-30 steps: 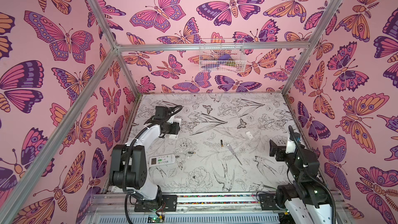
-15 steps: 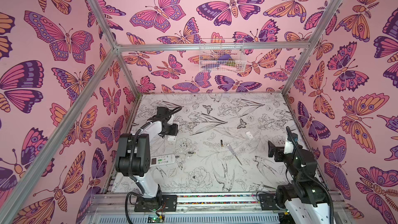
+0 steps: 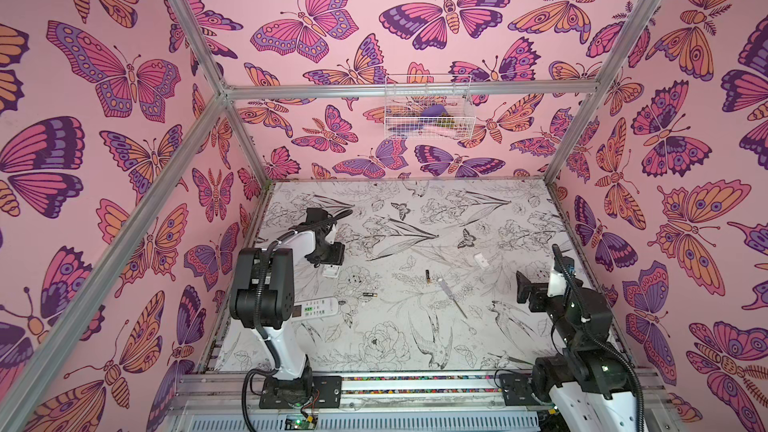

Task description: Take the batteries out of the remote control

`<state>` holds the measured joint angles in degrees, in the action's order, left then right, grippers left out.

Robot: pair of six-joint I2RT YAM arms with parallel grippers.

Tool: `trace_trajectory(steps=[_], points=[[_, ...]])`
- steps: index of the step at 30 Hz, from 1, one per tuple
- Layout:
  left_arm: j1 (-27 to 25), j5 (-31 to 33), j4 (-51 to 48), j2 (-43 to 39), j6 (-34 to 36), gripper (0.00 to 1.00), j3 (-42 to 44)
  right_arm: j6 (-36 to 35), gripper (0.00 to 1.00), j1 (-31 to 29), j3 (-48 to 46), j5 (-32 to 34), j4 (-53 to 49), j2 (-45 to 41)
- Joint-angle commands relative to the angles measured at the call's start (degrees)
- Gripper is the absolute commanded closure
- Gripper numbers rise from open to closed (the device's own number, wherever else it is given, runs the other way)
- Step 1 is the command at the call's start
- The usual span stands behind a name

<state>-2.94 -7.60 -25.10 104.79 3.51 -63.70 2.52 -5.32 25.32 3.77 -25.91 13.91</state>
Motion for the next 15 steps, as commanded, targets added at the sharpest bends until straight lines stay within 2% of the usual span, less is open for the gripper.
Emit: trace_trajectory(steps=[1, 15], points=[[0.4, 1.0, -0.9, 0.3, 0.3, 0.3, -0.4, -1.0, 0.01, 0.2, -0.1, -1.0, 0.8, -0.3], [0.5, -0.4, 0.0, -7.6, 1.0, 0.06, 2.7, -1.0, 0.01, 0.2, -0.3, -1.6, 0.9, 0.0]])
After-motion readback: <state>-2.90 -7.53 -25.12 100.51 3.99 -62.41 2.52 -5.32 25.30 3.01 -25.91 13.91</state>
